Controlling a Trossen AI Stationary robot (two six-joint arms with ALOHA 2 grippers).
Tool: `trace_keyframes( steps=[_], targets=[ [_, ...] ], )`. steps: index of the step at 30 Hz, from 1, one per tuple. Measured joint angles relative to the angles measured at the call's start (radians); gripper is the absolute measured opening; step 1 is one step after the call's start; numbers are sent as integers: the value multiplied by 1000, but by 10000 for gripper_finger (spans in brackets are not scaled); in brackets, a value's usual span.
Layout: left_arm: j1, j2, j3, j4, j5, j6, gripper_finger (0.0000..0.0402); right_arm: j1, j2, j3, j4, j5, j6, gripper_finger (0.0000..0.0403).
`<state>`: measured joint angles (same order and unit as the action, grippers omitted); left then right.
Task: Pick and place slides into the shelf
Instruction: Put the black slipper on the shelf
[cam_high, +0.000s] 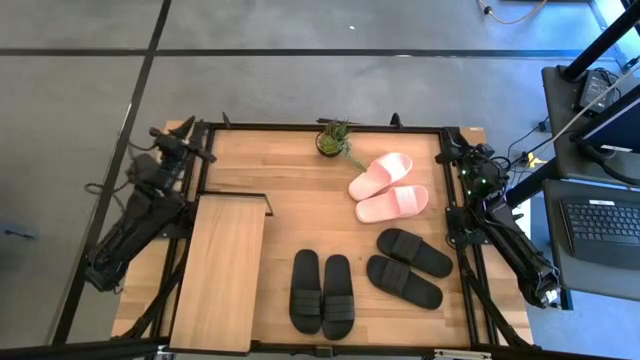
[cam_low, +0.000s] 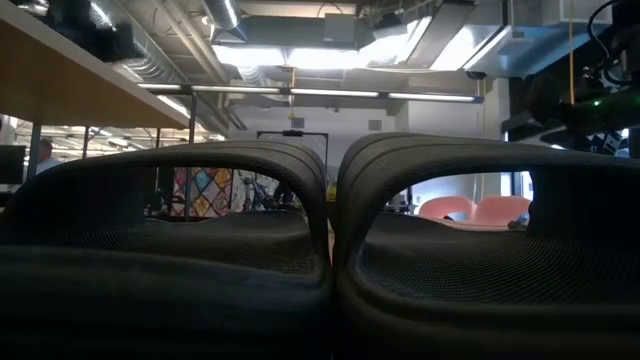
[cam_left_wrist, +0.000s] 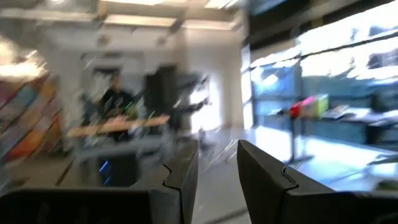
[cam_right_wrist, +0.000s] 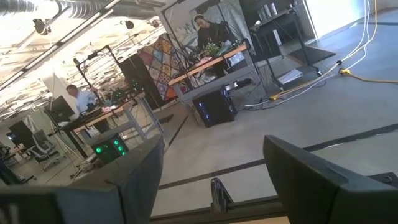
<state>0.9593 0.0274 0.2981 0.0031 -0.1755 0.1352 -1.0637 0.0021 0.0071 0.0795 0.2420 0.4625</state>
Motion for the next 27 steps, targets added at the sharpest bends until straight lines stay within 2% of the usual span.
trace_keyframes(
  steps=[7,18,22,27],
  targets=[
    [0,101,267,-222,302,-42,103,0,0,0,-5,0,0,275],
    [-8,488,586,-348,670,-51,103,0,0,0,-5,-2,6,275],
    [-71,612,694,-428,718,-3,103,0,0,0,-5,-4,7,275],
    [-242,743,862,-506,707,95,103,0,0,0,-5,-8,7,275]
  ],
)
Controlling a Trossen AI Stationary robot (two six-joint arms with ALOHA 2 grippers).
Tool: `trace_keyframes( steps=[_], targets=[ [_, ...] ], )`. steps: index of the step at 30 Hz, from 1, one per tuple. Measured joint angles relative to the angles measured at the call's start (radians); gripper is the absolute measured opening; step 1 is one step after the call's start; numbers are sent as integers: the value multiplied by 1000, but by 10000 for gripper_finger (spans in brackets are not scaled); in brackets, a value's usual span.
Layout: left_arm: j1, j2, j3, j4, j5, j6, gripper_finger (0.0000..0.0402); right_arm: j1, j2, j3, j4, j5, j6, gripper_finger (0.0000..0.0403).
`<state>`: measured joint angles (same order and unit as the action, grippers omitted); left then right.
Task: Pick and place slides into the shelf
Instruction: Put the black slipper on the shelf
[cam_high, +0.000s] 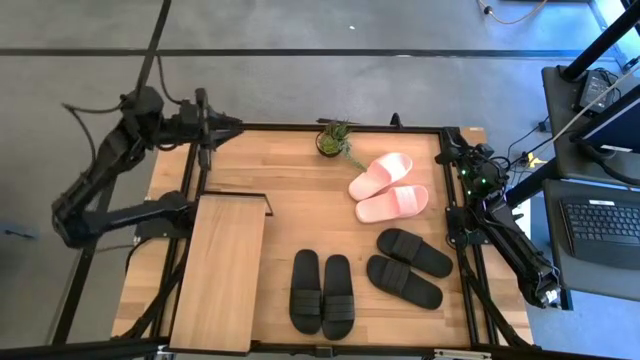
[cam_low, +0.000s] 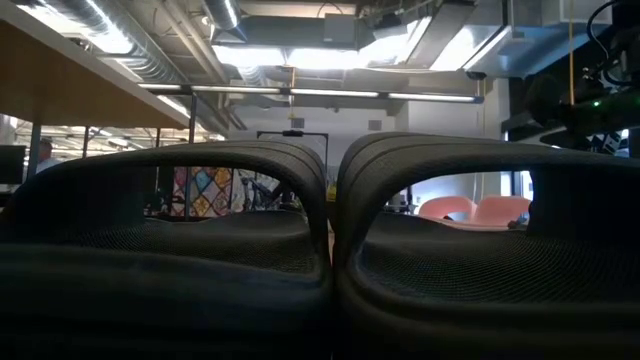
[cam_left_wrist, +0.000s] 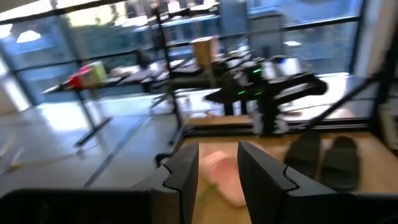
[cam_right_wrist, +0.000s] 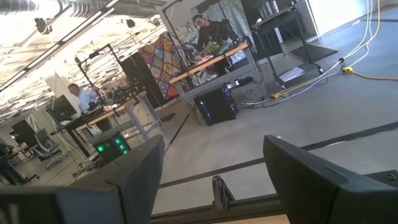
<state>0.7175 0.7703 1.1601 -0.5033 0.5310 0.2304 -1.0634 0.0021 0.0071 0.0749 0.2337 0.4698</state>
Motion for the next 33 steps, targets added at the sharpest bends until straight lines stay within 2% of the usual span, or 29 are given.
trace_keyframes(
  steps=[6,10,13,22,33],
  targets=[
    [-269,132,187,-158,-180,51,103,0,0,0,-3,-1,0,275],
    [-450,235,276,-295,-347,39,103,0,0,0,-14,-2,0,275],
    [-561,317,330,-363,-414,6,103,0,0,0,-19,-3,0,275],
    [-755,532,440,-432,-444,-118,103,0,0,0,-19,-4,0,275],
    [-838,713,475,-428,-444,-199,103,1,0,0,-26,-70,-3,275]
  ],
)
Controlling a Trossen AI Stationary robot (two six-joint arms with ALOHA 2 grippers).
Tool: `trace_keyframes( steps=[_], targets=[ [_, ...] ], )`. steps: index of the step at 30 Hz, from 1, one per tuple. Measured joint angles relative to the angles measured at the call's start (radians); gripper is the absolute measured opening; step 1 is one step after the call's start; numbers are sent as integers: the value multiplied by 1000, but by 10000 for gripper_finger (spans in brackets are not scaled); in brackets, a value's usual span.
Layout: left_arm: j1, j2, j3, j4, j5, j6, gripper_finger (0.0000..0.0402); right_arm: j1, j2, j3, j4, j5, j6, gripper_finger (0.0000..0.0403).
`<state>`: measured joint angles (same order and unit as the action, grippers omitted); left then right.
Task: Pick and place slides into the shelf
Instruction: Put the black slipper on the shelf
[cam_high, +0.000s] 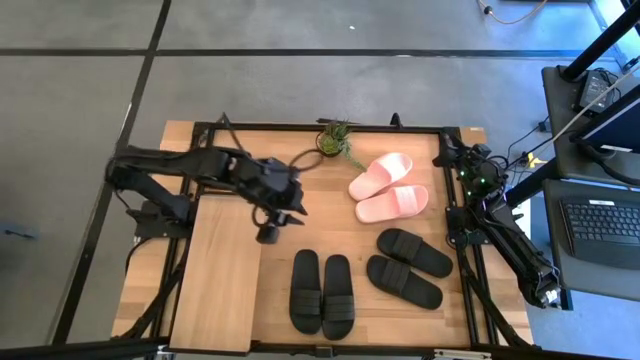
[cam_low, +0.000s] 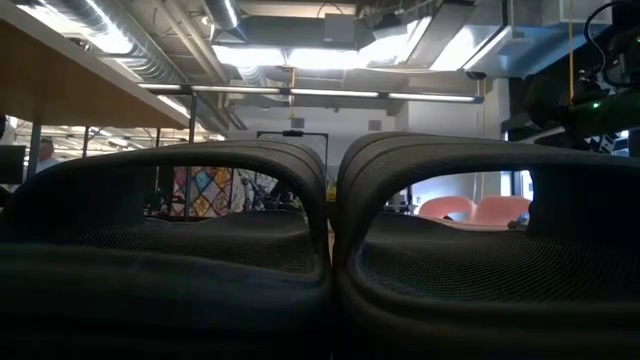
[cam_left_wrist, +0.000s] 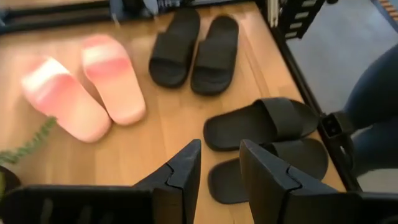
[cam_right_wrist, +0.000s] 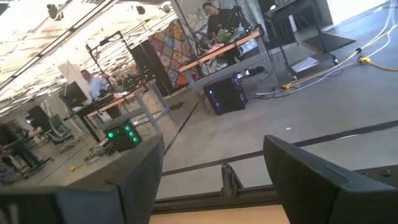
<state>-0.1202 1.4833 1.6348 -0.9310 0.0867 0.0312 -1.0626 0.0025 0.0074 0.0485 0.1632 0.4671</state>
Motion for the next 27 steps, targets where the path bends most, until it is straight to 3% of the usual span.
trace_keyframes(
  steps=[5,14,20,27],
  targets=[
    [-10,65,0,-26,26,-58,122,0,0,0,-4,-23,0,275],
    [-7,163,0,-108,184,-248,220,0,0,0,-15,-91,0,275],
    [17,204,0,-100,292,-392,231,0,0,0,-22,-136,-1,275],
    [18,197,0,-122,279,-468,231,0,0,0,-25,-142,-1,275]
  ],
)
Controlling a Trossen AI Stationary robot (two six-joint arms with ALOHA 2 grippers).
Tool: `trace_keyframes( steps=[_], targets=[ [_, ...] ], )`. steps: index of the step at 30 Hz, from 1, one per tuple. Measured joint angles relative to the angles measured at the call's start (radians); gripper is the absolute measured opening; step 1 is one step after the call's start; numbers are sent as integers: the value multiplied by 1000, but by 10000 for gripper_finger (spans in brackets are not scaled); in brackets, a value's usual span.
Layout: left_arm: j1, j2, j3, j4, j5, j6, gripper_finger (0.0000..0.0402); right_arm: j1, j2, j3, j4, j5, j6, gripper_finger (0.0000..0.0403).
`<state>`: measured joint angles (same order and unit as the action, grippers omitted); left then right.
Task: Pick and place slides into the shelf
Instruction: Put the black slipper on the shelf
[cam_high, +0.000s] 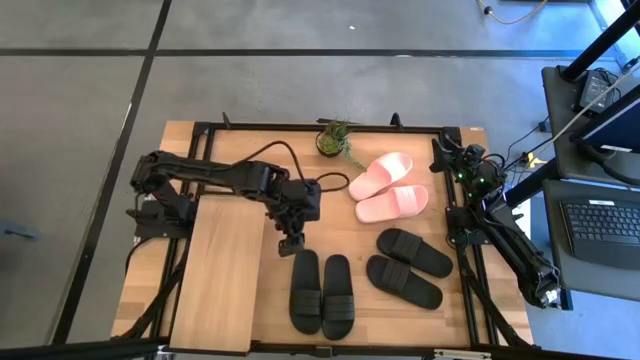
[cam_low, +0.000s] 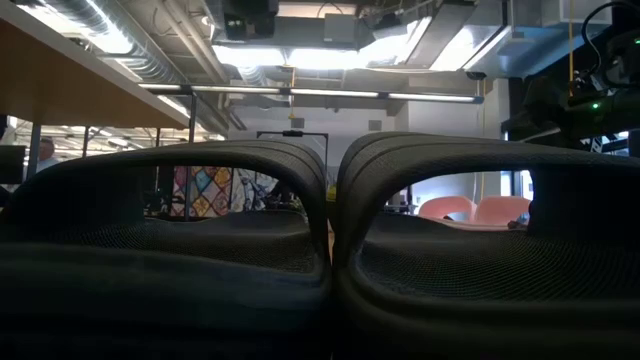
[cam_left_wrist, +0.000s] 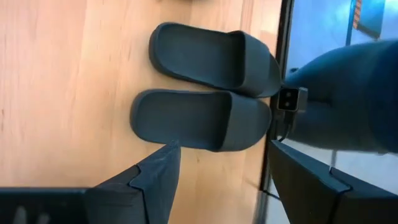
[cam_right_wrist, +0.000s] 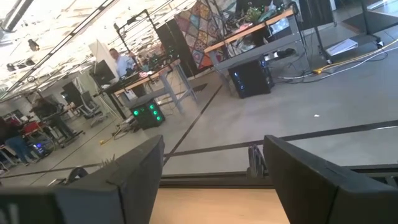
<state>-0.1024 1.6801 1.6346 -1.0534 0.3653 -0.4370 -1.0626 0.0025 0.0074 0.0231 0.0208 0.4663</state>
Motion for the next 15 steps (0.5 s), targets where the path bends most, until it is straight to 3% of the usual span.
trace_keyframes(
  steps=[11,15],
  targets=[
    [-8,31,0,-13,25,-5,232,0,0,0,-4,-28,79,275],
    [26,83,0,-10,119,47,232,0,0,0,-5,-45,119,275]
  ],
)
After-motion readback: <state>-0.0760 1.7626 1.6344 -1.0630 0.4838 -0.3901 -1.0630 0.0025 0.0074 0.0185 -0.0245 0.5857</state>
